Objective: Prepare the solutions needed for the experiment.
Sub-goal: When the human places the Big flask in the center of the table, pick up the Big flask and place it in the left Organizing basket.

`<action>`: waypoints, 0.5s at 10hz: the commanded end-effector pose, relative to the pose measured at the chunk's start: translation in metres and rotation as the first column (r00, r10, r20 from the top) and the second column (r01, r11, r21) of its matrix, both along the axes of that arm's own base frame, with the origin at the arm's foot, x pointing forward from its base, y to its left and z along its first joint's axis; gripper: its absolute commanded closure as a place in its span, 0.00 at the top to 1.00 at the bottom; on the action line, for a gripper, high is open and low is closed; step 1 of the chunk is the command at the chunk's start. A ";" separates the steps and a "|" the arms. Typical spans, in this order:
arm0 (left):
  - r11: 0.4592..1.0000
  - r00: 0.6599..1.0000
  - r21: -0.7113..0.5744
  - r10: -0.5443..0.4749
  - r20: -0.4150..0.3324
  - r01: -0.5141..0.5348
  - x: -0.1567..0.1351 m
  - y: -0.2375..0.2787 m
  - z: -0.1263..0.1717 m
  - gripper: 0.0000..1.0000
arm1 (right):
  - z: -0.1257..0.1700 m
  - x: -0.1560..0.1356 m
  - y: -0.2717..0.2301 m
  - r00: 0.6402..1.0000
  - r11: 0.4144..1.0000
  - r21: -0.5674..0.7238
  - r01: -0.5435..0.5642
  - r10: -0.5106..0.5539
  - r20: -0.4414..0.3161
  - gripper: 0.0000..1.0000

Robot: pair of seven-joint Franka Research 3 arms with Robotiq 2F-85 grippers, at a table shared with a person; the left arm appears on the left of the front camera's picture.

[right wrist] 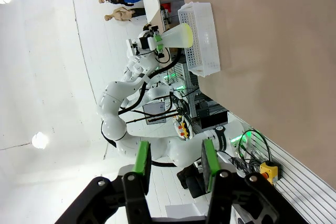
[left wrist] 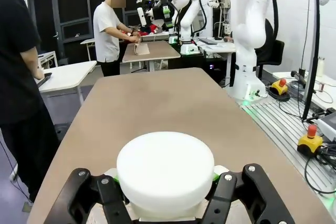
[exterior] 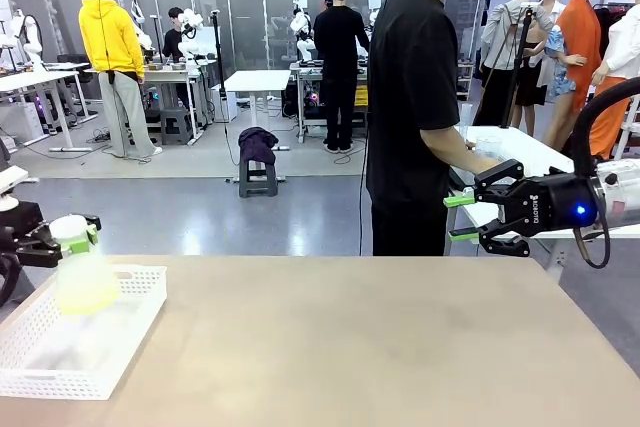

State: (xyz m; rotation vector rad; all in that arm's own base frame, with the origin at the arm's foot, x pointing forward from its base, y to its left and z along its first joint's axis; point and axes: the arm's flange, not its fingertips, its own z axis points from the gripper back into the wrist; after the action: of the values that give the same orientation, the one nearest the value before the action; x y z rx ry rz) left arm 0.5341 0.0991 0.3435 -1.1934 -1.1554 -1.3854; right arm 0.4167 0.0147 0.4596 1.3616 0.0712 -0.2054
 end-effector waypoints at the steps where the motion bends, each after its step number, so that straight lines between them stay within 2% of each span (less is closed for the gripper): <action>1: 1.000 1.000 0.018 0.000 0.017 -0.001 0.000 -0.002 -0.015 0.00 | 0.002 -0.001 0.000 1.000 1.000 0.004 0.000 0.000 0.006 0.50; 5: 0.999 0.998 -0.026 -0.020 0.054 0.021 0.002 -0.003 -0.046 0.00 | 0.002 -0.001 0.000 1.000 1.000 0.004 0.000 0.000 0.006 0.50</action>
State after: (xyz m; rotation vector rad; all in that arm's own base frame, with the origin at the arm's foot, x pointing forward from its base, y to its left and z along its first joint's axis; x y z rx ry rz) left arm 0.5349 0.0965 0.2976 -1.1980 -1.1730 -1.3956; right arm 0.4167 0.0147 0.4596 1.3616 0.0712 -0.2054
